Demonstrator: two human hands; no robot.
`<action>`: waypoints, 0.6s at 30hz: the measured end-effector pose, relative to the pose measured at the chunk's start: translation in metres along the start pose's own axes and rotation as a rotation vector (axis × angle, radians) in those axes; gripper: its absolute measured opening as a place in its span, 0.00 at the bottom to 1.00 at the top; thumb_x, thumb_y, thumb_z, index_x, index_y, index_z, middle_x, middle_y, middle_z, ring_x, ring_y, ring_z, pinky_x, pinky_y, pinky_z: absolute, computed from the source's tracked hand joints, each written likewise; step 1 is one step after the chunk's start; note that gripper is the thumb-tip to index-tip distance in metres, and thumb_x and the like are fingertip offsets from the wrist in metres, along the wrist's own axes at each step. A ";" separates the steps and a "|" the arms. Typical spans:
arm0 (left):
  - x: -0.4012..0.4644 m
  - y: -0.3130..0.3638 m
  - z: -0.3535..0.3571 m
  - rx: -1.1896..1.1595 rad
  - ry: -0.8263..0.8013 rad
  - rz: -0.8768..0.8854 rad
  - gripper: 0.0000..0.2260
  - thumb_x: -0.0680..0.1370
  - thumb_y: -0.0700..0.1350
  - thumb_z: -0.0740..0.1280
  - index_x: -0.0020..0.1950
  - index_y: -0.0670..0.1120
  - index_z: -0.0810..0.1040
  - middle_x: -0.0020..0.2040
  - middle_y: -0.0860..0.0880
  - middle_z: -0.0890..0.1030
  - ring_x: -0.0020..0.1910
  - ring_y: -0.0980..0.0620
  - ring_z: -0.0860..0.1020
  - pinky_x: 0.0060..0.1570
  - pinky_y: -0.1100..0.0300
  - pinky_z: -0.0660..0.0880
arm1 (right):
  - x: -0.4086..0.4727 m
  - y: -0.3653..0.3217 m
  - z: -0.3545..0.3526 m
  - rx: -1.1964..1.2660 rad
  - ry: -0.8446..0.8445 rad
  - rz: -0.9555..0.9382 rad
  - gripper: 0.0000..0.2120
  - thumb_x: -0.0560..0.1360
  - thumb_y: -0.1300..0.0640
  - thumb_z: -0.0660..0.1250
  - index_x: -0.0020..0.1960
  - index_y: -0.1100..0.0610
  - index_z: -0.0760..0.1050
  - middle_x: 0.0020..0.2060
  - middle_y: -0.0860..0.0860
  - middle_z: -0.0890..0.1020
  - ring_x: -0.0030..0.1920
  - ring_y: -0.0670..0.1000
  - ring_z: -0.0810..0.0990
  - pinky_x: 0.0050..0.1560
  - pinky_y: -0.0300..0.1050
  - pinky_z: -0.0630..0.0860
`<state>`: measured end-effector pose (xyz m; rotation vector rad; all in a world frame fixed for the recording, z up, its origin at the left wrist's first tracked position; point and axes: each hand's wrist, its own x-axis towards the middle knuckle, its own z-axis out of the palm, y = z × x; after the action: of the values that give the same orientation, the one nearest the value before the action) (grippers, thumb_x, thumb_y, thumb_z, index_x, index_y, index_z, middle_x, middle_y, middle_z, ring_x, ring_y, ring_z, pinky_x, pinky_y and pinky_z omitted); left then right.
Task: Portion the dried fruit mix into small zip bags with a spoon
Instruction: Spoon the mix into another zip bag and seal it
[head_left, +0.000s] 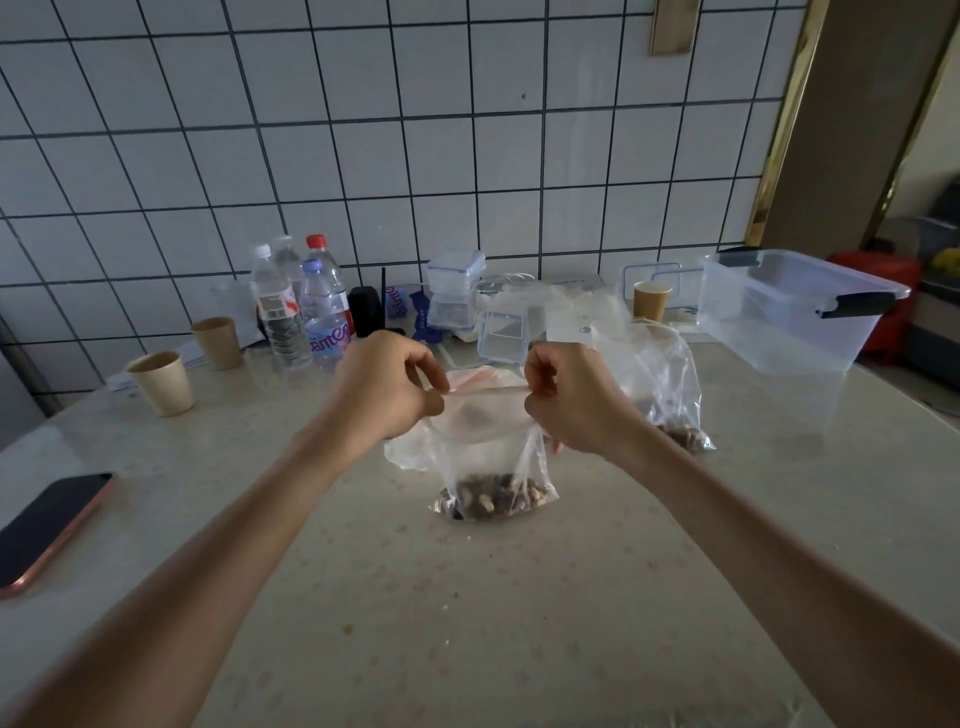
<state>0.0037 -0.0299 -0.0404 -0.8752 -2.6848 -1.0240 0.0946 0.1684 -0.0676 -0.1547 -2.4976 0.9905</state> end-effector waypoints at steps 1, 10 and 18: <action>-0.001 0.000 0.001 0.118 0.077 0.080 0.12 0.69 0.35 0.79 0.39 0.51 0.81 0.31 0.52 0.80 0.30 0.54 0.78 0.32 0.60 0.72 | -0.001 -0.002 0.003 -0.115 0.026 -0.031 0.15 0.71 0.73 0.62 0.37 0.53 0.68 0.33 0.50 0.77 0.29 0.58 0.82 0.29 0.52 0.76; -0.008 0.002 0.002 -0.542 -0.384 -0.363 0.15 0.83 0.51 0.68 0.54 0.38 0.80 0.41 0.43 0.87 0.40 0.45 0.88 0.38 0.51 0.85 | -0.007 -0.004 -0.022 0.483 -0.264 0.431 0.09 0.80 0.57 0.72 0.46 0.62 0.78 0.28 0.54 0.83 0.26 0.53 0.83 0.23 0.35 0.74; -0.011 -0.016 0.004 -1.070 -0.443 -0.389 0.11 0.67 0.42 0.79 0.49 0.44 0.89 0.47 0.45 0.88 0.45 0.52 0.87 0.43 0.58 0.84 | -0.004 0.008 -0.031 0.863 -0.294 0.372 0.15 0.69 0.60 0.78 0.52 0.66 0.85 0.44 0.60 0.87 0.41 0.56 0.88 0.39 0.44 0.84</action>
<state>0.0038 -0.0420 -0.0555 -0.7354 -2.5502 -2.7607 0.1112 0.1926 -0.0547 -0.2086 -2.0681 2.2799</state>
